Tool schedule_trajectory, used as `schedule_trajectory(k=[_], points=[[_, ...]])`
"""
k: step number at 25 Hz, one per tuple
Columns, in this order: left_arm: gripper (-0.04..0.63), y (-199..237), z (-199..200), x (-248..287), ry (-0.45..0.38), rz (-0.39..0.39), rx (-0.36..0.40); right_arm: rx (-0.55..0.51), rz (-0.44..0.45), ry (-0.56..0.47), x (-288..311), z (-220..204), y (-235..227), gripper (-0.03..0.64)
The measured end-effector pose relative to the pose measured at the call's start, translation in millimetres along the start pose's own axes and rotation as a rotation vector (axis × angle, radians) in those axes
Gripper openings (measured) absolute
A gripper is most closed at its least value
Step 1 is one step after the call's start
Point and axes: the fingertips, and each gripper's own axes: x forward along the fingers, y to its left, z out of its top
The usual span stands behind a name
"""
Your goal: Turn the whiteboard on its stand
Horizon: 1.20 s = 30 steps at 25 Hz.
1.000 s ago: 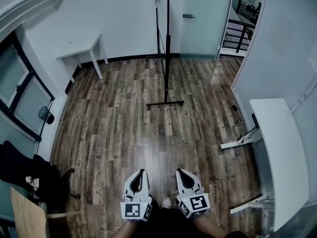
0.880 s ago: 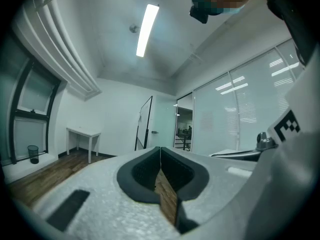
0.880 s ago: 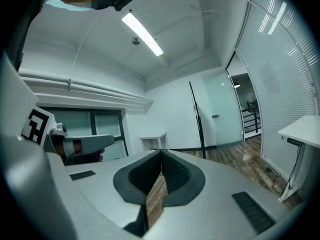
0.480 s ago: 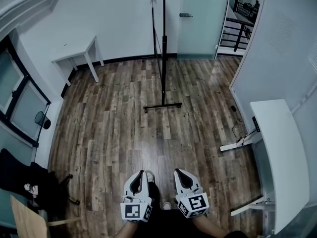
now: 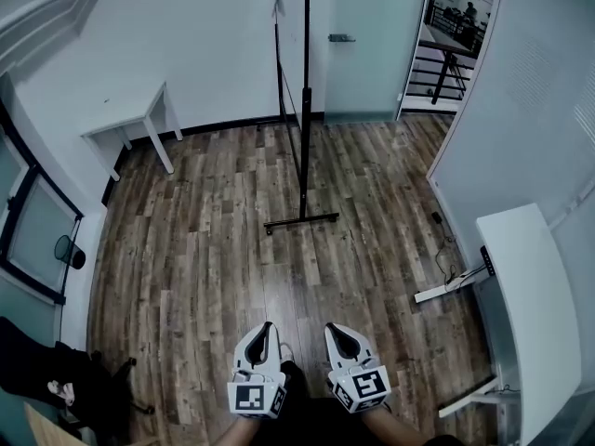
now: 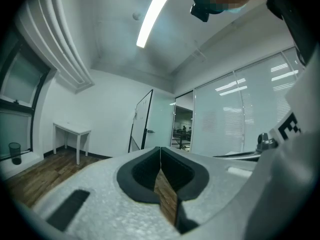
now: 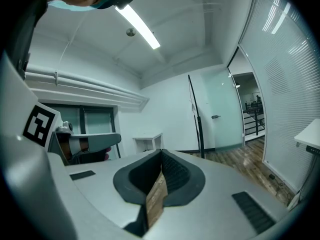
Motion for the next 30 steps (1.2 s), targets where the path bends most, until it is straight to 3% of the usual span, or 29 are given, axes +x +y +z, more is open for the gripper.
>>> schedule_trajectory(k=[11,24,30], points=[[0.018,80.0,22.2,110.6,0.002,-0.084,-0.024,0.008,-0.057,-0.010,138.9,32.5,-17.2,0.012],[0.018,140.1,23.2,186.1,0.001,-0.076,-0.038,0.003,-0.085,-0.023,238.7,43.5,-51.5,0.012],[0.018,156.0,23.9,239.4,-0.008,-0.067,-0.033,-0.007,-0.089,-0.020,295.9,51.0,-88.6,0.012]])
